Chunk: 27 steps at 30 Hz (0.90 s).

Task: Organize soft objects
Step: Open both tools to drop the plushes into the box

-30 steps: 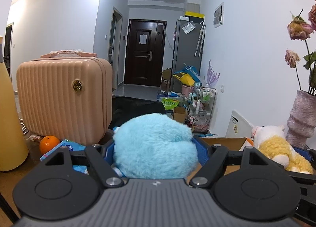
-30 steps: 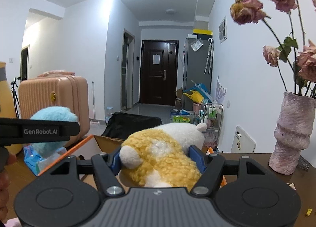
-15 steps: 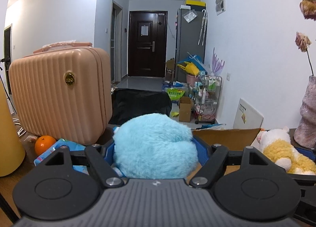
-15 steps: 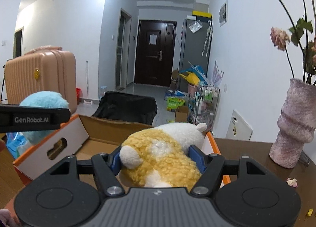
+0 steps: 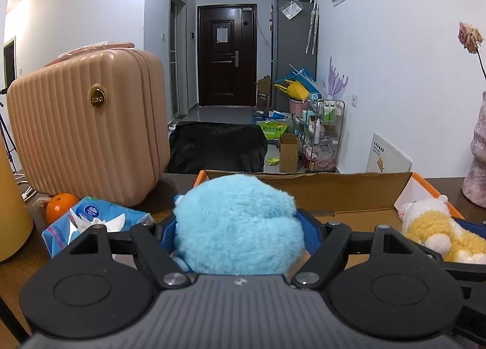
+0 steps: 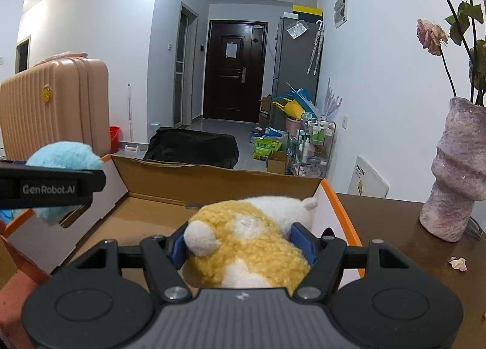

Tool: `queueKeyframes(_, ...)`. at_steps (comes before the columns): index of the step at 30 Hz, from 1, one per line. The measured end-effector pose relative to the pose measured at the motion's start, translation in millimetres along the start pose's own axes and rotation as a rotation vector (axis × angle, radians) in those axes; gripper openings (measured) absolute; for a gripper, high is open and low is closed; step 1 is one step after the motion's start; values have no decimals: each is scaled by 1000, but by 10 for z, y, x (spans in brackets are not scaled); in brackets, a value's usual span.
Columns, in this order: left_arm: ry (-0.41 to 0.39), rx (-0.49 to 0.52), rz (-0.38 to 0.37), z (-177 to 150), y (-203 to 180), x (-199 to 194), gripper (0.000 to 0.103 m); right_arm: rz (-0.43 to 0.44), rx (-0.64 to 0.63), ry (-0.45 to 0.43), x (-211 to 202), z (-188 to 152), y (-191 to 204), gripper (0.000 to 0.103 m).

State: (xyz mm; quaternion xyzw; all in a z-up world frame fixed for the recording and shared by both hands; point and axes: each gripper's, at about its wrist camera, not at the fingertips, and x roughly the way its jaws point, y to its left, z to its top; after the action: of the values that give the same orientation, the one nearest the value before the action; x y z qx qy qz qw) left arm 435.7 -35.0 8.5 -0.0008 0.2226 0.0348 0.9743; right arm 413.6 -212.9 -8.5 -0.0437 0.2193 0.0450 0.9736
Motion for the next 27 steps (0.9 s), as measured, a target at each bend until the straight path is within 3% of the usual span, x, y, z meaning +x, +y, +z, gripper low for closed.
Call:
queueKeyframes(9, 2, 4, 4, -50, 6, 50, 78, -19, -10, 14, 62, -32, 44, 67)
queueKeyframes(15, -16, -10, 6, -36, 30, 26, 87, -19, -5, 25, 98, 5, 20, 69)
queueKeyframes(17, -30, -14, 16, -38, 38, 10, 100, -26, -2, 32, 123, 9, 6, 73)
queueKeyframes(19, -47, -19, 21, -41, 50, -19, 103, -28, 3, 38, 130, 14, -1, 94)
queueKeyframes(21, -53, -25, 13, -43, 53, -25, 103, -32, 5, 36, 142, 35, 9, 102)
queueKeyframes(27, -39, -44, 17, -28, 78, 4, 103, -42, 2, 17, 122, 51, -1, 103)
